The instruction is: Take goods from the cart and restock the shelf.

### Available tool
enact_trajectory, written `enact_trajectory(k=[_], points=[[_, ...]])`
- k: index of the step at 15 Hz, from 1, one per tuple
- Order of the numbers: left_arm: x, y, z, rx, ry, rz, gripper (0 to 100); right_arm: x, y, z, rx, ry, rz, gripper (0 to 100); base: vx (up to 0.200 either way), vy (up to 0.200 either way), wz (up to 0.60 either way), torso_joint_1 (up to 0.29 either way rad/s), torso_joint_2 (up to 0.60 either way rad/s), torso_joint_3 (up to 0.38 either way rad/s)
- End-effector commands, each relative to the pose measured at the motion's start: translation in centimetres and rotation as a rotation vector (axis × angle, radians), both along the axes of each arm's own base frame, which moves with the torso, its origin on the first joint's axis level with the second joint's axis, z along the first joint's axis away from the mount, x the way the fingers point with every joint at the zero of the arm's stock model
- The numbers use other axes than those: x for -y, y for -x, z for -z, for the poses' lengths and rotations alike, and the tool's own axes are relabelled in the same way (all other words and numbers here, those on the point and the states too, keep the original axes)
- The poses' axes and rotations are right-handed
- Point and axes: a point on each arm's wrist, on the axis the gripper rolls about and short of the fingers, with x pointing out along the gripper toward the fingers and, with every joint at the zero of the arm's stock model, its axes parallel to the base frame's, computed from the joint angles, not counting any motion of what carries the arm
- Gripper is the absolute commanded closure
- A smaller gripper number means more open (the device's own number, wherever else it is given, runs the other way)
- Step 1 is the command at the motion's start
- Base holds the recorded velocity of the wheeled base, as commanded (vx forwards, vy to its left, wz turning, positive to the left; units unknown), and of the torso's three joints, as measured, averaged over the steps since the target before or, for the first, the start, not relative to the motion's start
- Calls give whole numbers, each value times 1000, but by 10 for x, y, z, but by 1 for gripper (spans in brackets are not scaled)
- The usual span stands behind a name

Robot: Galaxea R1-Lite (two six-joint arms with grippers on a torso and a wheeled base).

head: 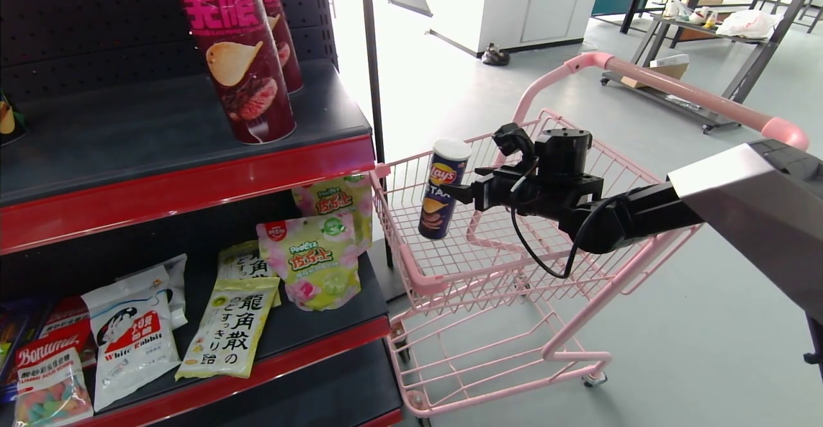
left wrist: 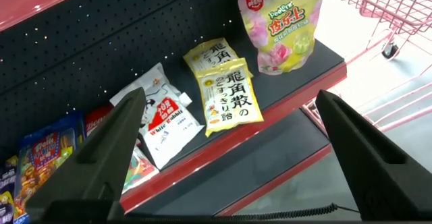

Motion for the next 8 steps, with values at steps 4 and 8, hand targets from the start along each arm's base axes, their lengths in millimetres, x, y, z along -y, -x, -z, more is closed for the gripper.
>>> enact_trajectory(k=[4,8], points=[[0,-1,0,-8,-3,0,0,-6,-17,10,16,-6,-1,0,0,0,0,0,0,0],[0,-1,-1,-7,-3,-2,0,-11,-22,13,22,-10,-7,0,0,0,0,0,0,0]])
